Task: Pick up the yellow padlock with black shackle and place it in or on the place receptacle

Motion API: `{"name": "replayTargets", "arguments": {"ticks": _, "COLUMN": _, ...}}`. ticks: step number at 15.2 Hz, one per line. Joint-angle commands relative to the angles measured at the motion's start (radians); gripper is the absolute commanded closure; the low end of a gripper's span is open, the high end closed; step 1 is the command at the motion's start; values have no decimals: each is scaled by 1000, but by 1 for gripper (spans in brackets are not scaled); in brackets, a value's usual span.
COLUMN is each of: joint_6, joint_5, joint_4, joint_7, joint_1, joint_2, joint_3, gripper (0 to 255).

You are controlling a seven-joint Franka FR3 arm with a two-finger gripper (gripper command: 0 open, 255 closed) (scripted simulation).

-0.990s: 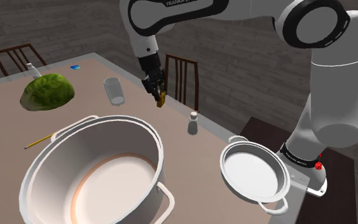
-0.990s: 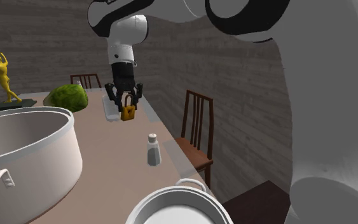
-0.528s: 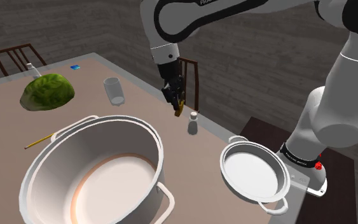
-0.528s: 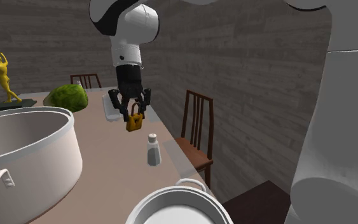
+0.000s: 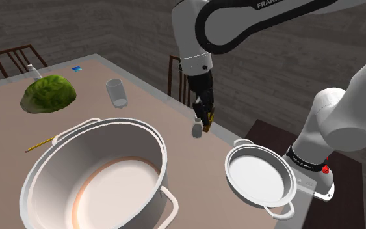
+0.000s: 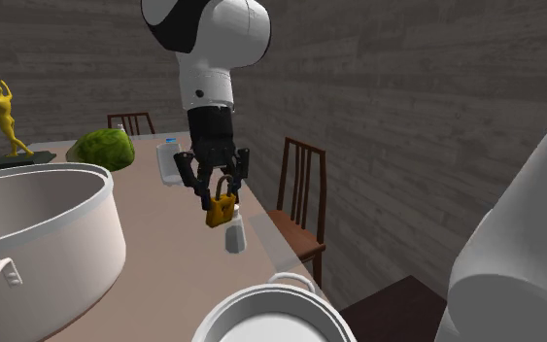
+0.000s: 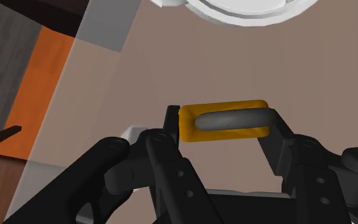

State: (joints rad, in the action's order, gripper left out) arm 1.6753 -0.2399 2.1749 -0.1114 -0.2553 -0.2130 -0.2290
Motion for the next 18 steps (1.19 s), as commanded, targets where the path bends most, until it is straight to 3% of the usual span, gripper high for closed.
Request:
{"name": "replayTargets", "arguments": {"ticks": 1, "joint_6": 3, "joint_5": -22, "joint_4": 68, "joint_7": -9, "joint_1": -13, "joint_2": -69, "joint_3": -9, "gripper": 255}}
{"name": "replayTargets", "arguments": {"ticks": 8, "joint_6": -25, "joint_5": -111, "joint_4": 286, "joint_7": -56, "joint_1": -76, "joint_2": -329, "joint_3": -42, "gripper": 255}}
{"name": "replayTargets", "arguments": {"ticks": 15, "joint_6": -102, "joint_5": -217, "joint_4": 453, "joint_7": -144, "joint_1": -171, "joint_2": -596, "joint_3": -87, "gripper": 255}}
{"name": "replayTargets", "arguments": {"ticks": 18, "joint_6": -61, "joint_5": -227, "joint_4": 489, "joint_7": -134, "joint_1": -174, "joint_2": -590, "joint_3": -98, "gripper": 255}}
